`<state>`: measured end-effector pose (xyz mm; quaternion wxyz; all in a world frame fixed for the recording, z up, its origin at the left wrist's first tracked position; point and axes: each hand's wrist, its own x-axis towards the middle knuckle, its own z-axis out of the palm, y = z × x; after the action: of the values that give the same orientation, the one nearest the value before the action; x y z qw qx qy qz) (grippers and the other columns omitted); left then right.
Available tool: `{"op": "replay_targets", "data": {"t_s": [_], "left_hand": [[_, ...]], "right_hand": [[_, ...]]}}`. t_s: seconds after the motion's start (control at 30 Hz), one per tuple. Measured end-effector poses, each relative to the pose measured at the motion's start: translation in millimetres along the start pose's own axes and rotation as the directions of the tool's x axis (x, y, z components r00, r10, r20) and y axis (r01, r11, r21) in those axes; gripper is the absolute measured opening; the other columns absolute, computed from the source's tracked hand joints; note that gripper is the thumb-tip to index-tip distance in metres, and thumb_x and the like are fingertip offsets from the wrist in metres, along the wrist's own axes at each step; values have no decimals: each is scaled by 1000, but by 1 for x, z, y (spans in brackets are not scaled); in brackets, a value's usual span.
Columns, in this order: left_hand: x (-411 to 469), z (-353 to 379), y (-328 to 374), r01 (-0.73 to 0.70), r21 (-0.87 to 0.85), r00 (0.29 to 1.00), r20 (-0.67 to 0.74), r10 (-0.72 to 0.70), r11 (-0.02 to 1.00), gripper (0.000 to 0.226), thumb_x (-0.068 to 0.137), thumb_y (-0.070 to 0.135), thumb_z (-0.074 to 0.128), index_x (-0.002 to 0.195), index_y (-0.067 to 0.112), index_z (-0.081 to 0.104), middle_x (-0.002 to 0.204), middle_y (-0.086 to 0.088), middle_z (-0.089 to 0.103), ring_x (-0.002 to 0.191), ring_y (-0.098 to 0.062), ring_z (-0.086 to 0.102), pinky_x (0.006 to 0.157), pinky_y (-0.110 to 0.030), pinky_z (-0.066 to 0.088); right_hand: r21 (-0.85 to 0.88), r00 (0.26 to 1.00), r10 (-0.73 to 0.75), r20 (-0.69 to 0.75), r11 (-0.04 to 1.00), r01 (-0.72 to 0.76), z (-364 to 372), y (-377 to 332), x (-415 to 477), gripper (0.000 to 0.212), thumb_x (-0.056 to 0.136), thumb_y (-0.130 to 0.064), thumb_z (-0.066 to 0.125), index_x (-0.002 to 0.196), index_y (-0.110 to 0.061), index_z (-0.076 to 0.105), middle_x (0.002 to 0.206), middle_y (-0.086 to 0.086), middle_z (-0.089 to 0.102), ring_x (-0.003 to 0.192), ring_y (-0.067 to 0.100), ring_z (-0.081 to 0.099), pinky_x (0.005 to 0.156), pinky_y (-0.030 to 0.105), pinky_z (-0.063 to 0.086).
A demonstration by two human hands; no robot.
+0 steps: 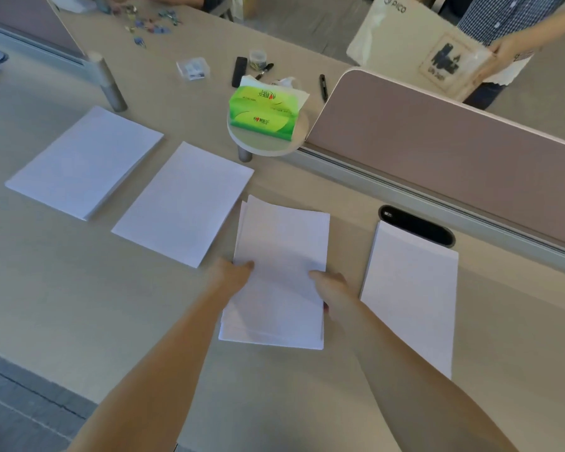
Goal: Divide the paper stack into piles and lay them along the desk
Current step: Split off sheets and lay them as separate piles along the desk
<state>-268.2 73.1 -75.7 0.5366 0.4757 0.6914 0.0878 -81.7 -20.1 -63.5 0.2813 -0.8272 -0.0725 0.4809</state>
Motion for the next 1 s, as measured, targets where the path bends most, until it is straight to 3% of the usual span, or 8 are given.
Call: {"op": "replay_targets", "data": {"t_s": [0.13, 0.27, 0.33, 0.4, 0.57, 0.67, 0.8, 1.0], "left_hand": [[-13, 2, -9, 0, -59, 998, 69, 4, 998, 37, 92, 26, 64, 116, -1, 61, 105, -14, 64, 100, -31, 64, 77, -32, 47], [-36, 2, -22, -221, 42, 975, 40, 219, 974, 27, 96, 11, 54, 115, -5, 64, 105, -22, 67, 104, -33, 64, 77, -28, 42], [-51, 2, -24, -330, 50, 944, 32, 329, 943, 25, 97, 11, 52, 116, -2, 63, 104, -19, 68, 95, -27, 63, 78, -27, 41], [-67, 2, -22, -381, 39, 925, 13, 380, 924, 25, 98, 13, 52, 115, -1, 63, 98, -13, 67, 87, -20, 59, 76, -27, 41], [-115, 23, -6, -427, -147, 904, -31, 427, 892, 31, 91, 27, 60, 110, 2, 66, 102, -14, 71, 93, -25, 67, 85, -37, 53], [-153, 65, 3, -425, -189, 900, 21, 436, 885, 20, 95, 24, 59, 108, 11, 68, 101, -10, 72, 93, -25, 69, 86, -42, 56], [-201, 145, 1, -428, -122, 897, 58, 437, 895, 32, 91, 36, 59, 109, 13, 69, 95, -3, 73, 90, -23, 70, 82, -39, 56], [-304, 305, -26, -476, 22, 865, 194, 463, 879, 36, 97, 21, 55, 129, 3, 57, 124, -6, 62, 115, -19, 57, 94, -26, 42]], "right_hand": [[-11, 997, 25, 73, 1000, -24, 2, 12, -5, 40, 88, -36, 60, 120, -12, 59, 101, 4, 59, 94, 24, 58, 90, 36, 51], [10, 998, 18, 66, 1000, -19, 5, 29, -11, 42, 90, -35, 61, 121, -6, 59, 111, 6, 61, 103, 26, 60, 96, 36, 49], [-7, 999, -15, 36, 1000, 16, -1, 32, -19, 37, 88, -35, 62, 114, -9, 52, 95, 6, 57, 87, 25, 55, 82, 31, 46], [57, 998, -55, 0, 997, 55, -12, 35, -25, 53, 79, -36, 65, 120, -4, 56, 90, 8, 61, 80, 25, 58, 71, 31, 43], [170, 982, -186, -39, 967, 190, -71, 49, -45, 39, 85, -40, 65, 108, -8, 64, 90, 2, 66, 81, 21, 63, 67, 28, 46], [197, 958, -270, -93, 939, 283, -129, 76, -59, 37, 88, -42, 60, 103, -8, 63, 98, 2, 65, 86, 21, 61, 73, 31, 46], [185, 935, -305, -180, 923, 337, -209, 133, -70, 37, 82, -49, 59, 93, -13, 59, 94, 2, 64, 83, 23, 60, 76, 36, 48], [175, 926, -220, -308, 943, 282, -343, 271, -76, 33, 90, -39, 58, 104, -9, 62, 99, 14, 67, 82, 26, 60, 72, 35, 46]]}}
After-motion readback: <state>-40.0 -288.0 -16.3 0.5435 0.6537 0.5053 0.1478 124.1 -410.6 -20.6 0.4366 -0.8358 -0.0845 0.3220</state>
